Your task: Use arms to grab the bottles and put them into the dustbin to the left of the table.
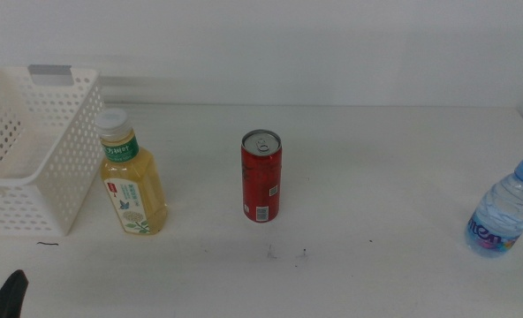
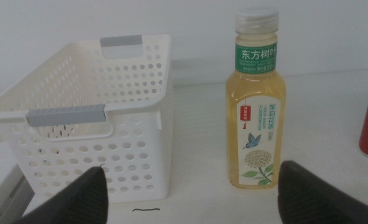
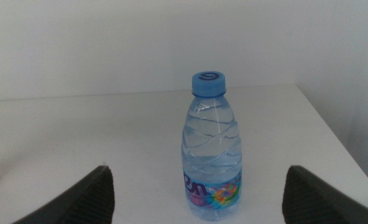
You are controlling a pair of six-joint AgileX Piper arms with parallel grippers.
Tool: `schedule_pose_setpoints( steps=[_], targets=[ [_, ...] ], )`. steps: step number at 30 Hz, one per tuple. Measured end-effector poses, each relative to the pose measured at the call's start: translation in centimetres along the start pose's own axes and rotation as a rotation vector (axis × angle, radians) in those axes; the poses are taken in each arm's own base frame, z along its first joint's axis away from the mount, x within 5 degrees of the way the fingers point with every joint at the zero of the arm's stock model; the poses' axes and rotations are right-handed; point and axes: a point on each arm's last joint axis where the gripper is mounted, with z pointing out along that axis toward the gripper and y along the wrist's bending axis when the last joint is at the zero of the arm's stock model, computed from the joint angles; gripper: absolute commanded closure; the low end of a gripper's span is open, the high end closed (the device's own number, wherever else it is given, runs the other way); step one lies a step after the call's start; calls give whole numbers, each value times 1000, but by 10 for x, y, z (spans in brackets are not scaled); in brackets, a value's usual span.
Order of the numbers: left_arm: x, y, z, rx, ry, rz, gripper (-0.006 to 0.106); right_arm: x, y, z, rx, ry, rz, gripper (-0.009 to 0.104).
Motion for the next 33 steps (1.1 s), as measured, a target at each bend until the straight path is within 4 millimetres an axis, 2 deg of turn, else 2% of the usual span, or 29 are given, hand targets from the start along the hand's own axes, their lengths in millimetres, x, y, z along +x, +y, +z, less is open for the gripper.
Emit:
schedule_pose_setpoints(
  steps=[6,14,19,25,33],
  targets=[
    [-5,-2,1,37,-43,4,7,0,0,0,0,0,0,10],
    [-12,-14,14,198,-56,22,7,0,0,0,0,0,0,10],
    [-16,-28,23,335,-67,24,7,0,0,0,0,0,0,10],
    [-12,-46,36,458,-10,26,7,0,0,0,0,0,0,10],
    [-5,-72,57,538,-1,37,7,0,0,0,0,0,0,10]
  ],
)
